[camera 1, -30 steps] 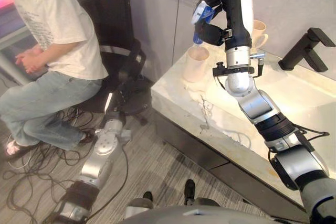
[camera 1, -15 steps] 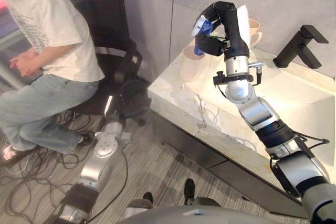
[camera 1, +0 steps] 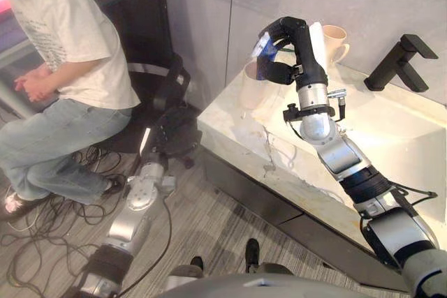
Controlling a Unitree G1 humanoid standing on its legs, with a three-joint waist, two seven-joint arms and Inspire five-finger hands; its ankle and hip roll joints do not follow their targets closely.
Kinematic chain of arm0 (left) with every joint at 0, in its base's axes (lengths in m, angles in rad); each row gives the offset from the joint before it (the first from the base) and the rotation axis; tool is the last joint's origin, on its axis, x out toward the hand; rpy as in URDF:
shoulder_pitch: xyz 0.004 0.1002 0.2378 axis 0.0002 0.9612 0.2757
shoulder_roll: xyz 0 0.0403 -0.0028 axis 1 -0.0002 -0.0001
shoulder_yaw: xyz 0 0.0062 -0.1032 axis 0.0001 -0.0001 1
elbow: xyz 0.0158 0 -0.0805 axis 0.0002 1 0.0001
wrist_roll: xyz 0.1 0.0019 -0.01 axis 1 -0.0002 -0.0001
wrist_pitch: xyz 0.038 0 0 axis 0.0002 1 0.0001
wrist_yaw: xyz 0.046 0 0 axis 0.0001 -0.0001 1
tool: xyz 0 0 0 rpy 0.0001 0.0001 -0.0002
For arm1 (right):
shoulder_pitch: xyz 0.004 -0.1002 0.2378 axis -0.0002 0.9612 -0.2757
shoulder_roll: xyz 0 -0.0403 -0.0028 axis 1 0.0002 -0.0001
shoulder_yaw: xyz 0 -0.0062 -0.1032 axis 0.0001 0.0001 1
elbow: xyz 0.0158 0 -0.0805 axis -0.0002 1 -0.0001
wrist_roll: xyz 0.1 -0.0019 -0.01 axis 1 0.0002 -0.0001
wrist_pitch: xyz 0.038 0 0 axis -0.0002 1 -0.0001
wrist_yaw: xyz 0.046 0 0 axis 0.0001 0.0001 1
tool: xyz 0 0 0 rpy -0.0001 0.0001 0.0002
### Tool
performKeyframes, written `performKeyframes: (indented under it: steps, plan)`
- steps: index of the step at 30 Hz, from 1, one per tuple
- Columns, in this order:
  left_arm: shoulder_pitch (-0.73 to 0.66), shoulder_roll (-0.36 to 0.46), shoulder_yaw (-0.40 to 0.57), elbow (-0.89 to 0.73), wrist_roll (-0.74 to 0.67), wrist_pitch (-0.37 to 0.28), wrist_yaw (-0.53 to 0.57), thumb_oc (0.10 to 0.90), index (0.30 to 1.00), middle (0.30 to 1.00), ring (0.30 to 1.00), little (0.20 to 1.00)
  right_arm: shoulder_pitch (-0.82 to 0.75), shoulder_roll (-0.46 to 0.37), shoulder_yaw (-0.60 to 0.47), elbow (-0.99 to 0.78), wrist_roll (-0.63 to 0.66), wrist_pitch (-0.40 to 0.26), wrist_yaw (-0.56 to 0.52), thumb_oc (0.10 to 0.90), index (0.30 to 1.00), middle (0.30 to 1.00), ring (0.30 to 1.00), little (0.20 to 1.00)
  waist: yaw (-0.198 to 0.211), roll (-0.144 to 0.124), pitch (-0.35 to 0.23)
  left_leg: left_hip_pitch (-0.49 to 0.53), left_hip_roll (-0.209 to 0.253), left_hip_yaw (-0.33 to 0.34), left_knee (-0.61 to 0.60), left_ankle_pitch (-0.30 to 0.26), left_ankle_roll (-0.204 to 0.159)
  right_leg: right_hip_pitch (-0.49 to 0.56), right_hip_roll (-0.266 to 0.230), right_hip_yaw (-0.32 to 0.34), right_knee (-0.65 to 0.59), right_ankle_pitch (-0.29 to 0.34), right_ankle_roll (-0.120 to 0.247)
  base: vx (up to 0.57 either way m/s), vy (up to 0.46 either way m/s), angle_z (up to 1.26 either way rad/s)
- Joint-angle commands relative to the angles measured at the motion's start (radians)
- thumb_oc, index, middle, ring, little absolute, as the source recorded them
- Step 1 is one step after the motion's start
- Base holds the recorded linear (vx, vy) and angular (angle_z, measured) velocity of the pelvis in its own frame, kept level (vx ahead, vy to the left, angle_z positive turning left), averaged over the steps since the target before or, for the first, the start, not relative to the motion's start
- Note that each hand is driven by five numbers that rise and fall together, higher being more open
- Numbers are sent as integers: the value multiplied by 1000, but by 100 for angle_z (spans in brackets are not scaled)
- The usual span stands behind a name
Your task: Organize the bathroom.
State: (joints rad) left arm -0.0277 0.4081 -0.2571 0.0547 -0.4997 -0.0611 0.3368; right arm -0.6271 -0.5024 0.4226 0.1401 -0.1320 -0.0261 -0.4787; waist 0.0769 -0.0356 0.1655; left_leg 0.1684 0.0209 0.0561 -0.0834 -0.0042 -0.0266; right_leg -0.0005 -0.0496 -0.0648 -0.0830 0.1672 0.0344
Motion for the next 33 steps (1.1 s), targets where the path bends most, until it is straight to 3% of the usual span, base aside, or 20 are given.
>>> performKeyframes:
  steps: [1, 10, 16, 23, 29, 33]
  plan:
    - [-5, 19, 2, -60, 66, -95, -7, 800, 900, 900, 900, 900, -96, 18, -70, -76, 26, -42, -42, 800, 900, 900, 900, 900, -6, -16, -140, -69, -18, -54, -4, 14, 39, 92, -25, 2, -4, -82, 6, 0, 0, 0]
    - [-6, 11, 8, -57, 77, -91, 5, 800, 900, 900, 900, 900, -93, 27, -82, -36, 99, 120, -18, 800, 900, 900, 900, 900, -17, -19, -140, -66, -15, -41, -4, 12, 41, 89, -26, 13, -4, -78, 6, -8, 4, -2]
    - [-18, 3, 7, -51, 84, -82, 22, 800, 900, 900, 900, 900, -98, 31, -93, -35, 170, 174, 0, 800, 900, 900, 900, 900, -26, -20, -141, -64, -14, -32, -4, 9, 42, 88, -26, 23, -4, -77, 7, -10, 19, -7]
    - [-20, -10, 17, -41, 88, -88, 28, 800, 900, 900, 900, 900, -84, 37, -135, -112, 301, 154, -6, 800, 900, 900, 900, 900, -43, -24, -138, -60, -15, -20, -4, 6, 45, 84, -26, 39, -4, -72, 8, -17, 34, -9]
    - [-26, -23, 13, -43, 96, -90, 46, 800, 900, 900, 900, 900, -65, 26, -186, -193, 301, 127, -60, 800, 900, 900, 900, 900, -61, -26, -138, -55, -16, -3, -4, -2, 48, 81, -26, 56, -4, -69, 12, -17, 41, -5]
    - [-26, -27, 10, -28, 89, -97, 56, 800, 900, 900, 900, 900, -40, -9, -247, -226, 307, 68, -114, 800, 900, 900, 900, 900, -78, -27, -140, -50, -17, 9, -4, -8, 50, 79, -24, 70, -4, -65, 16, -5, 43, -10]
